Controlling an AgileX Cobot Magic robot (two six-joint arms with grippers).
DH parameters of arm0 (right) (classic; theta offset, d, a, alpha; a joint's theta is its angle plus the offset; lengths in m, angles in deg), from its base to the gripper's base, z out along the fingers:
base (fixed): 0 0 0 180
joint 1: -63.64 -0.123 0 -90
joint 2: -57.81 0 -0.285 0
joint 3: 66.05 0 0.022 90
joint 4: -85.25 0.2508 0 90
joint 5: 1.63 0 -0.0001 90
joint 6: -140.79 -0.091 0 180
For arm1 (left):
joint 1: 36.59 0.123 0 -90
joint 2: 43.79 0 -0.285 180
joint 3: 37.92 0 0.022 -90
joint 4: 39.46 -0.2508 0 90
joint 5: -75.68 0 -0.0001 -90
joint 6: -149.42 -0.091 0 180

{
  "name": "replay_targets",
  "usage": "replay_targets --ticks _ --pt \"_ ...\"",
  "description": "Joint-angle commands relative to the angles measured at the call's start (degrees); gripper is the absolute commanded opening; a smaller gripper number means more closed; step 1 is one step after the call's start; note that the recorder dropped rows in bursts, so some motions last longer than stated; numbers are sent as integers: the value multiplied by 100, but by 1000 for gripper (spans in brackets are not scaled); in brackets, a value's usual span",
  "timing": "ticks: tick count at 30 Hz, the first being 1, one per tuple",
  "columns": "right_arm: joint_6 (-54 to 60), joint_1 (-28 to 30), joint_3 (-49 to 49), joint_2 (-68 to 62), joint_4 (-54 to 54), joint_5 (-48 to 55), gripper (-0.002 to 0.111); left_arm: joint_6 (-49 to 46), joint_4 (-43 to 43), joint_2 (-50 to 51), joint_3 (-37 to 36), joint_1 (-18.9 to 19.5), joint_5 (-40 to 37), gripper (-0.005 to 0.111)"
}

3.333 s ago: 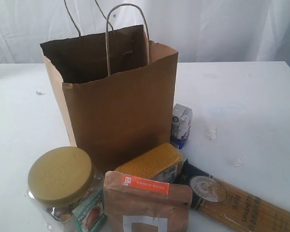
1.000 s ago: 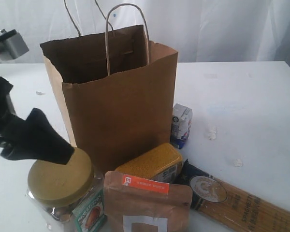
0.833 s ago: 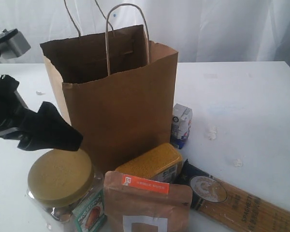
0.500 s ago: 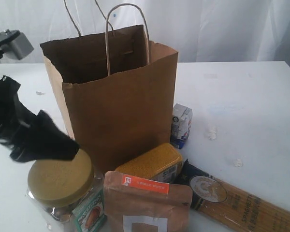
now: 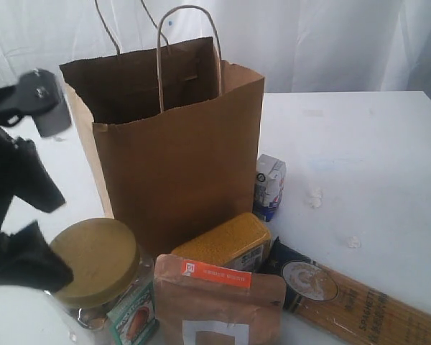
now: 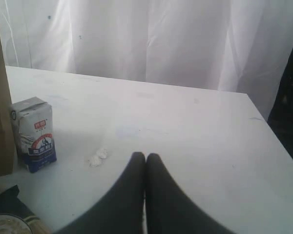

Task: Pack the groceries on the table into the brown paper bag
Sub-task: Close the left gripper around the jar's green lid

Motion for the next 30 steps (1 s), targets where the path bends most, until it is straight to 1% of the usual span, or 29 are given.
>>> replay_targets --ticks 1,4,8,11,15,19,26,30 --pt "-26 25 -13 22 -41 -10 0 -1408 25 215 -99 -753 -633 105" --pt "-26 25 -13 22 -41 -10 0 -1301 -278 215 -113 -962 -441 105" --pt "-26 25 -13 22 -41 -10 0 -792 -726 215 -113 -962 -69 105" --pt "-26 25 -13 22 -41 -10 0 -643 -992 215 -113 -962 164 105" --pt "-26 25 -13 22 -41 -10 0 -643 -1004 215 -113 -962 505 105" --pt "-26 25 -13 22 -41 -10 0 -643 -1004 215 -266 -962 912 105" --pt "-26 25 -13 22 -41 -10 0 -811 -1004 215 -574 -962 1107 105" --pt "-26 25 -13 22 -41 -10 0 -795 -823 215 -699 -962 1153 105"
